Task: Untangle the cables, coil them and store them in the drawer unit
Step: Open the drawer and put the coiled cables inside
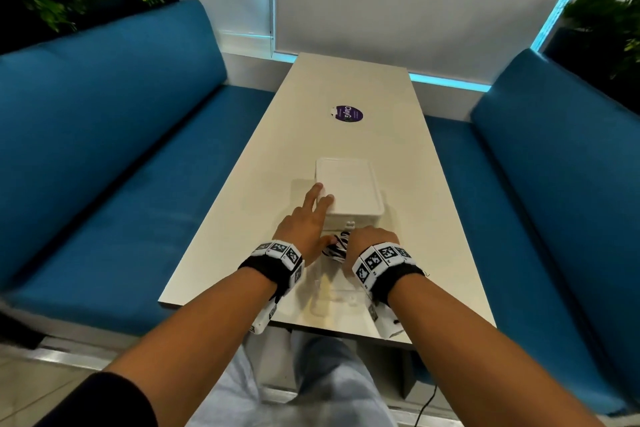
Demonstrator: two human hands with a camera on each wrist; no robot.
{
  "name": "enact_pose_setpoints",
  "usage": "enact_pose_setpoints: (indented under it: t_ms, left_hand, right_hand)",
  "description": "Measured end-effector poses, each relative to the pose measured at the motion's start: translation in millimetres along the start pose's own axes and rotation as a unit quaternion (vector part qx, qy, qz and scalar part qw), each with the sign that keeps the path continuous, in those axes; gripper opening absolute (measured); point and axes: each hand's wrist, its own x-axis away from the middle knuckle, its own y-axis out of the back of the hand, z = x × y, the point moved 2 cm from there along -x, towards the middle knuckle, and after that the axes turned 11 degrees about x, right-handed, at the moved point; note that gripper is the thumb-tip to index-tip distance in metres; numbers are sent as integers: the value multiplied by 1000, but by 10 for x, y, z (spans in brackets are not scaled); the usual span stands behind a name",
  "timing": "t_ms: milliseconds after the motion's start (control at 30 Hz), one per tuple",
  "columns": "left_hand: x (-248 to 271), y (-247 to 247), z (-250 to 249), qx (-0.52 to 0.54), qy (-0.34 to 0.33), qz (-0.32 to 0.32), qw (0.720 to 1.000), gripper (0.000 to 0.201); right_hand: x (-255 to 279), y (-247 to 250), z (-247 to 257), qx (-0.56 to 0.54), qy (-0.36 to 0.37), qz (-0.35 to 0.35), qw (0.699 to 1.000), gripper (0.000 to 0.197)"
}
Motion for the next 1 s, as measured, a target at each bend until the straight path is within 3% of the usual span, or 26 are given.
enact_pose_setpoints:
  t_ms: [100, 200, 300, 433, 567, 700, 767, 867, 1000]
  left_hand:
    - [-28, -11, 21, -36, -4, -10, 999, 78]
    - [-66, -8, 19, -48, -12, -2, 999, 76]
    - [-84, -33, -17, -29, -24, 2, 999, 70]
    - [-89, -49, 8, 3, -16, 0, 1000, 69]
    - [-85, -25, 2, 28, -7, 25, 999, 77]
    - [-81, 51, 6, -12, 0, 44, 999, 78]
    - [-73, 56, 0, -46, 3, 48, 998, 79]
    - [-78, 41, -31, -64, 7, 38, 997, 81]
    - [-65, 16, -46, -53, 4, 36, 998, 83]
  right_hand:
    - [-31, -15, -24, -109, 14, 59, 992, 37]
    - [-25, 0, -21, -178, 23, 104, 978, 29]
    - [-2, -3, 55, -180, 16, 82, 980, 14]
    - [-28, -66, 210, -185, -22, 20, 982, 25]
    - [-71, -152, 247, -171, -91, 38, 980, 54]
    - [-442, -508, 226, -227, -29, 104, 968, 96]
    - [-339, -368, 140, -265, -16, 114, 957, 87]
    - [57, 100, 22, -246, 47, 119, 961, 43]
    - [116, 50, -78, -147, 41, 73, 986, 29]
